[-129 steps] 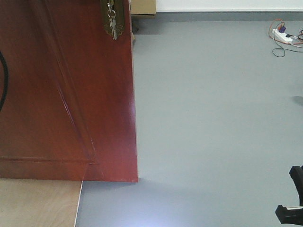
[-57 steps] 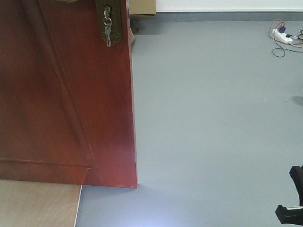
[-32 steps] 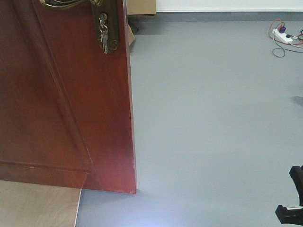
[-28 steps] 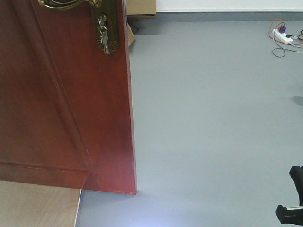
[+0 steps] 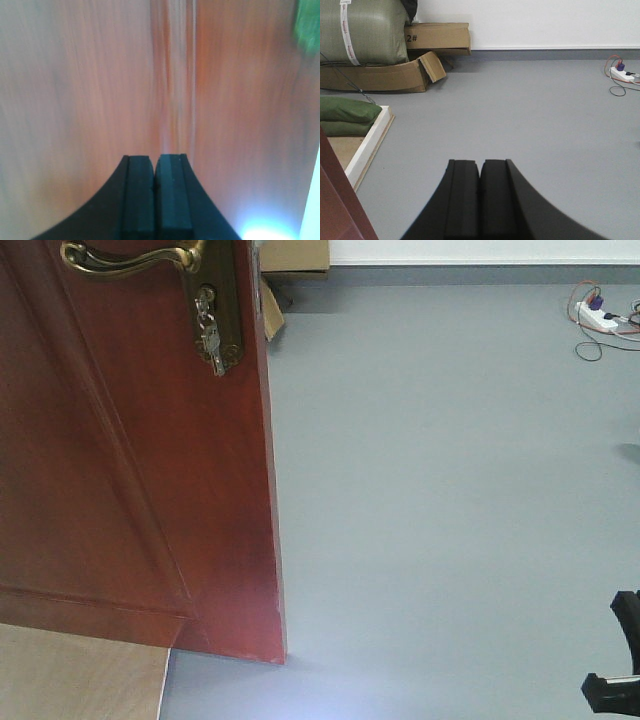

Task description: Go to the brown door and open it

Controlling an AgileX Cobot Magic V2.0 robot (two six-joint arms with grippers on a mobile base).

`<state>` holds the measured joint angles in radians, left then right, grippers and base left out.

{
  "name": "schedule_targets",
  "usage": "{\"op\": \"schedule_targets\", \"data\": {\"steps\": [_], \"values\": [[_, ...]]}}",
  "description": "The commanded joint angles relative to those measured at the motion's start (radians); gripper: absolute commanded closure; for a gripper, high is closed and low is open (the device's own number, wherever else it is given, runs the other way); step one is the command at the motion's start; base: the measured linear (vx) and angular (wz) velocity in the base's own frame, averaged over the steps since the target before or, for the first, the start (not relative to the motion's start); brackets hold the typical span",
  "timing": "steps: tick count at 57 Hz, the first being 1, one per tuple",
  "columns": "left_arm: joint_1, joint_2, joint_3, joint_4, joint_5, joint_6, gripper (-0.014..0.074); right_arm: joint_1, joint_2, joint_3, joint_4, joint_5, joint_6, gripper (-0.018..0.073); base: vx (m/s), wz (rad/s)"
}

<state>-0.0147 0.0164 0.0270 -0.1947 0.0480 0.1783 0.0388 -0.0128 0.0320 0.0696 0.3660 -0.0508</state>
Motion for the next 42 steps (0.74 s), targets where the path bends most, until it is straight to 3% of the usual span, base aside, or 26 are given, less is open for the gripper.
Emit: {"op": "schedule_targets", "data": {"steps": [1,42], "values": [[-0.004,-0.049,-0.017,-0.008,-0.084,-0.015,0.0565,0.000,-0.006,0.004,-0.003,-0.076,-0.006,0.0559,0.00,0.00],[-0.004,-0.042,-0.018,-0.008,-0.042,-0.016,0.0565,0.000,-0.006,0.004,-0.003,-0.076,-0.006,0.0559,0.00,0.00]]}}
